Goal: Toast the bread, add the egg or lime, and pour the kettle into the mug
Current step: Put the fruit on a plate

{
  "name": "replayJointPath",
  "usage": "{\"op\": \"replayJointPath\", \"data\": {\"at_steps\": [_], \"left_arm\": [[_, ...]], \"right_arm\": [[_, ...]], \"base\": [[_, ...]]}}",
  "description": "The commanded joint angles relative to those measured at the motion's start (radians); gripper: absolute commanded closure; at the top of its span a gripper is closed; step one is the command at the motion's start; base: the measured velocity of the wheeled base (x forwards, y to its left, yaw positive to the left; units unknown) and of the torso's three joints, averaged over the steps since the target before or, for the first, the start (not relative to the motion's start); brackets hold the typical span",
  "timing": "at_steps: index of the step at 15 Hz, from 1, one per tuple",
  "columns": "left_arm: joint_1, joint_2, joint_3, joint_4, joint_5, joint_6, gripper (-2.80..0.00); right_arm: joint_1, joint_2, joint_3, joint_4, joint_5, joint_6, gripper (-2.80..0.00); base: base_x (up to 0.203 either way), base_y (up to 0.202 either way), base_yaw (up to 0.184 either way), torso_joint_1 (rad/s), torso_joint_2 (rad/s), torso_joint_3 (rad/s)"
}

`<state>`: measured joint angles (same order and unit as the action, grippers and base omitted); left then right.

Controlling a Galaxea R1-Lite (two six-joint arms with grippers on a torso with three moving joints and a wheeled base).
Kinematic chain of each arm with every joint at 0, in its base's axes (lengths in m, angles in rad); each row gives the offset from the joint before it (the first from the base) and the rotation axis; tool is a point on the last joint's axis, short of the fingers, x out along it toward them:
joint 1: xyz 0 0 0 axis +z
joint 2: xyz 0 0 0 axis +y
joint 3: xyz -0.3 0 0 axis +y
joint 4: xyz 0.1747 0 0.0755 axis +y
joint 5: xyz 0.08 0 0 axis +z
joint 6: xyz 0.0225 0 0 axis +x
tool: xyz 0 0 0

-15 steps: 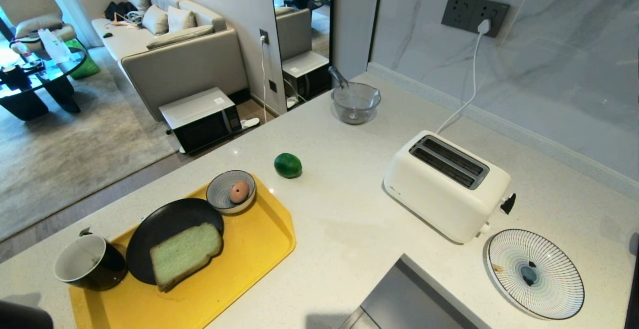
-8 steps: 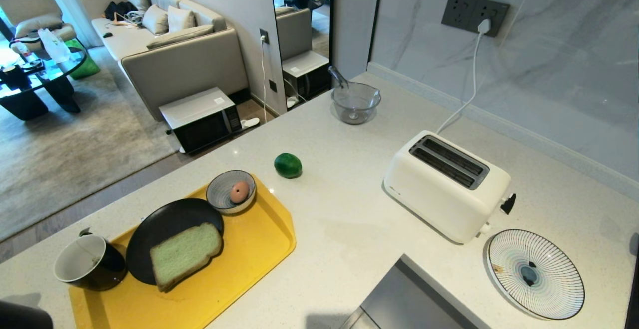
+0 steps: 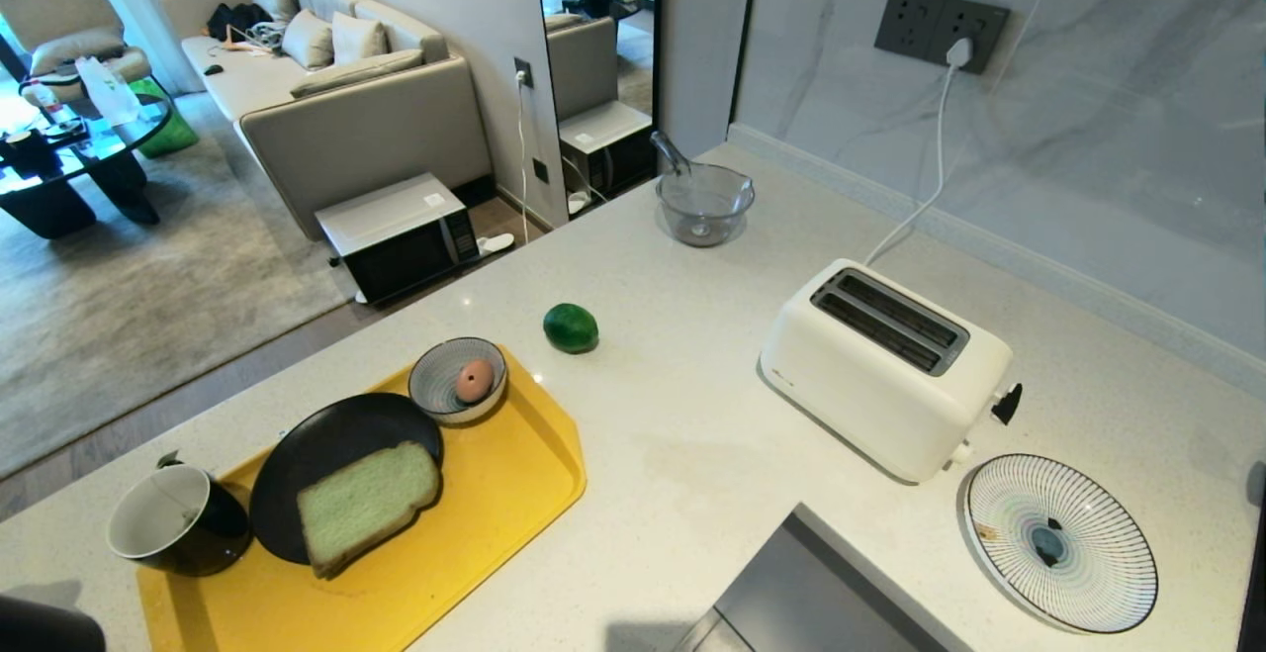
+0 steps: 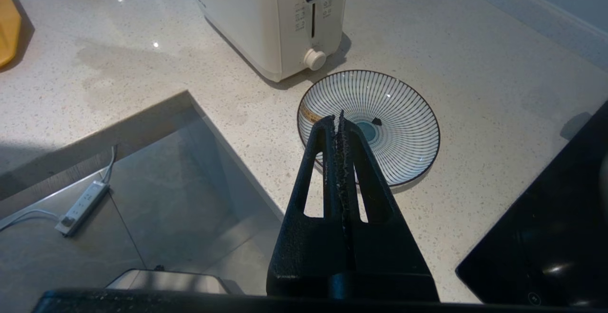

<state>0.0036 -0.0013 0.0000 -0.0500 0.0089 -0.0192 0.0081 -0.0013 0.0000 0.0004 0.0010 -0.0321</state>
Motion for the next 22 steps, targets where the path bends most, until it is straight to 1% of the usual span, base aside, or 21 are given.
{"op": "replayJointPath", "data": {"at_steps": [1,6,17,20,22], "left_arm": [[0.000,-0.002,0.015,-0.001,0.000,-0.001,0.00],[0.000,-0.002,0.015,-0.001,0.000,-0.001,0.00],[0.000,-0.002,0.015,-0.001,0.000,-0.001,0.00],[0.000,-0.002,0.015,-0.001,0.000,-0.001,0.00],[-0.001,-0.002,0.015,-0.001,0.000,-0.001,0.00]], "right_arm": [[0.001,0.001,0.002,0.000,0.001,0.001,0.00],[0.000,0.001,0.002,0.001,-0.003,0.012,0.00],[0.001,0.001,0.002,0.001,0.003,0.008,0.00],[0.001,0.001,0.002,0.004,0.007,-0.013,0.00],[0.001,0.011,0.002,0.004,0.011,-0.041,0.00]], "base": [[0.000,0.000,0.000,0.000,0.00,0.000],[0.000,0.000,0.000,0.000,0.00,0.000],[0.000,0.000,0.000,0.000,0.00,0.000],[0.000,0.000,0.000,0.000,0.00,0.000],[0.000,0.000,0.000,0.000,0.00,0.000]]}}
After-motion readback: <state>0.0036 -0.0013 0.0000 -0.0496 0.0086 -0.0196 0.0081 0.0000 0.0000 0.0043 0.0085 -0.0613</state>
